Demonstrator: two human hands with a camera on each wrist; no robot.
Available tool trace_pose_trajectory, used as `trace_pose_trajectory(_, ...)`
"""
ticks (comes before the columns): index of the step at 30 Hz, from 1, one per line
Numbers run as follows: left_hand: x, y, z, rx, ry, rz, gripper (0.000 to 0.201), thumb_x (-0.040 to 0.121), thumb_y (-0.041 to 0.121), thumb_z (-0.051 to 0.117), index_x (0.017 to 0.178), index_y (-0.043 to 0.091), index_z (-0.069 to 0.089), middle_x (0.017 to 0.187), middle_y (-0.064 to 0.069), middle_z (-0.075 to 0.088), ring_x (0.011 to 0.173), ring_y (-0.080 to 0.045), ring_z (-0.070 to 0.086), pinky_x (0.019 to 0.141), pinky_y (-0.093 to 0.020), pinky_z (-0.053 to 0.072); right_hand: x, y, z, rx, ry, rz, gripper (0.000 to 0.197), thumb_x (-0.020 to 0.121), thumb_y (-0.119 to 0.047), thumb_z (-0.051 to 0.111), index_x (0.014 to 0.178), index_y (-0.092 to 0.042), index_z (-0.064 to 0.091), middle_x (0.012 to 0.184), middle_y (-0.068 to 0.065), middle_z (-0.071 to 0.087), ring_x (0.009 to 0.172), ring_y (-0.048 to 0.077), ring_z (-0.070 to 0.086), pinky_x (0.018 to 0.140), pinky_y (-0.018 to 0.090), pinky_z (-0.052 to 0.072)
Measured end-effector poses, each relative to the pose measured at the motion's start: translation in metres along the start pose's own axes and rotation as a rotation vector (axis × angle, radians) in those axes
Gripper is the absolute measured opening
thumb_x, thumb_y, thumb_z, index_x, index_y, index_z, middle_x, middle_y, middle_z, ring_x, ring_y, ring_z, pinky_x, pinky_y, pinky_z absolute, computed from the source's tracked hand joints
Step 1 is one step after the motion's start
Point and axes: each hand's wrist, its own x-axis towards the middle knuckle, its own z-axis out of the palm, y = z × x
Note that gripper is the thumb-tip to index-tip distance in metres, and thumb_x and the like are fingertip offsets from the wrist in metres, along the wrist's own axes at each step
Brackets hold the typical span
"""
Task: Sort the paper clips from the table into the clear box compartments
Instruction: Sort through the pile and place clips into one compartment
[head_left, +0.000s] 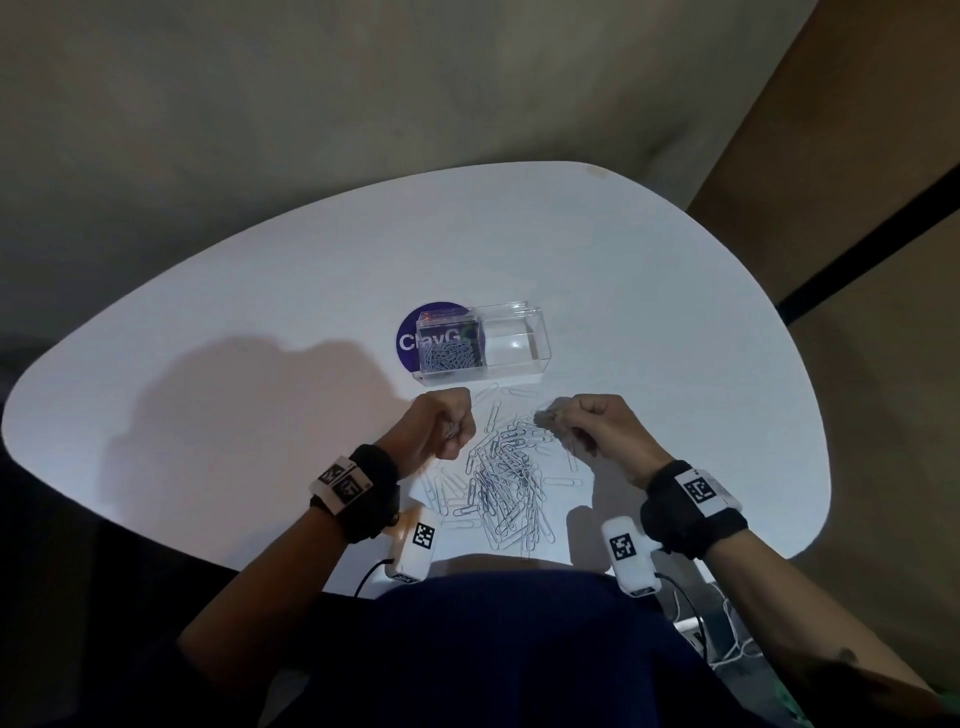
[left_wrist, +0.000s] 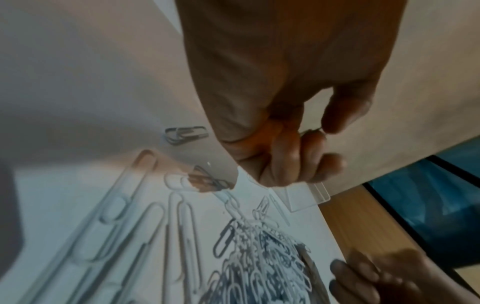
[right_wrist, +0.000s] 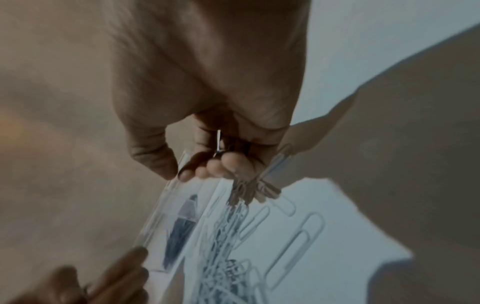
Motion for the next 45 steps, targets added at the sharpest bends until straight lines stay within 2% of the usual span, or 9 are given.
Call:
trace_pose_trajectory(4, 0.006, -0.005, 0.007, 0.017, 0.157, 0.067, 0.018, 0.071, 0.018, 0.048, 0.057, 0.014, 0.036, 0.048, -0.005, 0.030, 0.042, -0.013, 0.016, 0.043, -0.017, 0.015, 0.011, 0.003, 0.002, -0.597, 0.224, -0.135, 0.016, 0.077, -0.013, 0.076, 0.066, -0.012, 0.065, 0.068, -0.002, 0.068, 0.067, 0.011, 0.062, 0.068, 0.025, 0.046)
trace_pose_trajectory(9, 0.013, -0.015, 0.011, 0.323, 0.176, 0.173, 0.044, 0.090, 0.030, 0.065, 0.059, 0.017, 0.037, 0.051, 0.001, 0.027, 0.044, -0.015, 0.020, 0.042, -0.021, 0.020, 0.018, 0.006, 0.008, -0.948, 0.253, -0.150, 0.008, 0.081, -0.026, 0.072, 0.081, -0.019, 0.068, 0.084, -0.002, 0.068, 0.082, 0.019, 0.059, 0.072, 0.033, 0.049)
trace_pose_trajectory(17, 0.015, -0.018, 0.018, 0.489, 0.166, 0.263, 0.021, 0.099, 0.016, 0.044, 0.090, 0.008, 0.062, 0.063, 0.009, 0.048, 0.054, -0.002, 0.042, 0.052, -0.017, 0.035, 0.024, -0.001, 0.006, -0.776, 0.127, -0.097, 0.008, 0.076, -0.011, 0.071, 0.070, -0.013, 0.065, 0.074, -0.003, 0.070, 0.077, 0.016, 0.065, 0.076, 0.032, 0.051)
trace_pose_trajectory(22, 0.016, -0.018, 0.027, 1.144, 0.245, 0.305, 0.019, 0.087, 0.043, 0.062, 0.099, 0.029, 0.060, 0.067, 0.009, 0.059, 0.072, -0.013, 0.060, 0.069, -0.029, 0.041, 0.022, 0.002, 0.003, -0.907, 0.177, -0.162, 0.010, 0.072, -0.012, 0.072, 0.074, -0.017, 0.064, 0.069, -0.013, 0.054, 0.078, 0.018, 0.057, 0.071, 0.031, 0.045)
trace_pose_trajectory(25, 0.021, -0.021, 0.033, 1.362, 0.256, 0.341, 0.024, 0.088, 0.043, 0.061, 0.107, 0.028, 0.060, 0.095, 0.003, 0.071, 0.090, -0.022, 0.063, 0.078, -0.032, 0.042, 0.024, 0.002, 0.004, -0.886, 0.157, -0.152, 0.013, 0.072, -0.015, 0.076, 0.071, -0.018, 0.063, 0.069, -0.015, 0.056, 0.078, 0.016, 0.058, 0.070, 0.030, 0.045)
trace_pose_trajectory(32, 0.021, -0.024, 0.018, 1.083, 0.252, 0.404, 0.007, 0.087, 0.027, 0.065, 0.081, 0.025, 0.069, 0.054, 0.017, 0.052, 0.053, -0.002, 0.049, 0.060, -0.023, 0.035, 0.016, -0.003, -0.001, -0.568, 0.192, -0.087, 0.015, 0.075, -0.015, 0.080, 0.073, -0.006, 0.067, 0.075, -0.001, 0.073, 0.069, 0.003, 0.065, 0.066, 0.012, 0.048)
trace_pose_trajectory(37, 0.014, -0.022, -0.002, 1.046, 0.336, 0.536, 0.007, 0.083, 0.015, 0.069, 0.076, 0.015, 0.072, 0.052, 0.013, 0.047, 0.045, -0.003, 0.039, 0.054, -0.017, 0.031, 0.013, -0.006, -0.008, -0.272, 0.117, -0.051, 0.012, 0.077, -0.004, 0.079, 0.080, -0.009, 0.068, 0.088, 0.014, 0.073, 0.069, 0.016, 0.067, 0.069, 0.030, 0.054)
trace_pose_trajectory(41, 0.007, -0.020, -0.010, 1.179, 0.342, 0.499, 0.007, 0.083, 0.018, 0.067, 0.078, 0.019, 0.071, 0.059, 0.007, 0.064, 0.049, -0.011, 0.051, 0.058, -0.022, 0.040, 0.012, -0.011, -0.003, -0.107, 0.054, 0.003, 0.013, 0.089, 0.003, 0.065, 0.100, 0.003, 0.071, 0.063, 0.000, 0.066, 0.048, 0.004, 0.055, 0.055, 0.020, 0.045)
trace_pose_trajectory(45, 0.005, -0.023, -0.001, 1.189, 0.335, 0.457, 0.006, 0.083, 0.028, 0.068, 0.085, 0.023, 0.070, 0.056, 0.009, 0.058, 0.052, -0.009, 0.051, 0.060, -0.022, 0.038, 0.005, -0.023, 0.009, -0.076, 0.018, 0.019, 0.021, 0.092, -0.006, 0.061, 0.074, 0.005, 0.066, 0.063, 0.003, 0.059, 0.048, 0.008, 0.040, 0.046, 0.016, 0.033)
